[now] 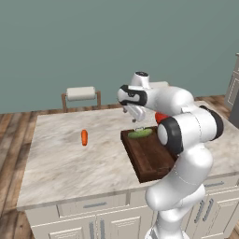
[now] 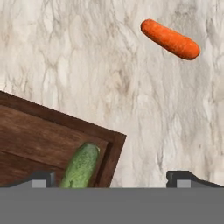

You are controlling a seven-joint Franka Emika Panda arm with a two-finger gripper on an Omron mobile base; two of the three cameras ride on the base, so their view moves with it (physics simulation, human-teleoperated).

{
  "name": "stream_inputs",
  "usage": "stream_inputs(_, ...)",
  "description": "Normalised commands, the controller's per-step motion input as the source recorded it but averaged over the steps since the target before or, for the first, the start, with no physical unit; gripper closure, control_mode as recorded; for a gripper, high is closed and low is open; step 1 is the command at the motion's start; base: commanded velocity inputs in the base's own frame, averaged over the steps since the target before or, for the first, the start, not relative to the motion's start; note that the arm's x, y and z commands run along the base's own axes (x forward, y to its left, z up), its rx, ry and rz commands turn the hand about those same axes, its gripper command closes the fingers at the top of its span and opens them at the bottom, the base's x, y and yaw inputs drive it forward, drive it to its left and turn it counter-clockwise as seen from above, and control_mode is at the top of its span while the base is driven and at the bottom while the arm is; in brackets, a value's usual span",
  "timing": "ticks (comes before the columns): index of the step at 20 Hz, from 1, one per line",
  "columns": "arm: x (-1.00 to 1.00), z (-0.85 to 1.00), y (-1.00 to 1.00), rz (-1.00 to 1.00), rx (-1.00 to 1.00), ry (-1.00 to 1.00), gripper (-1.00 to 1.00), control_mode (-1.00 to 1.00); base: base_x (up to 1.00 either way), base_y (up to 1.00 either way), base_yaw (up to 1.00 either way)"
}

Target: Place the two vegetables and bowl onto the tray for setting up a vegetable dip station.

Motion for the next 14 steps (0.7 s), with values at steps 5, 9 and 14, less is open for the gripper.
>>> stream_inputs(5, -0.10, 0.11, 0.59, 0.05, -0.03, 0.00, -1.00, -1.00, 0.00, 0.00, 0.00)
stream_inputs(9, -0.02, 0.06, 0.59, 0.04, -0.01, 0.00, -1.00, -1.00, 0.00, 0.00, 0.00)
stream_inputs(14, 0.00, 0.04, 0.49, 0.05, 0.00, 0.00, -1.00, -1.00, 0.00, 0.00, 0.00)
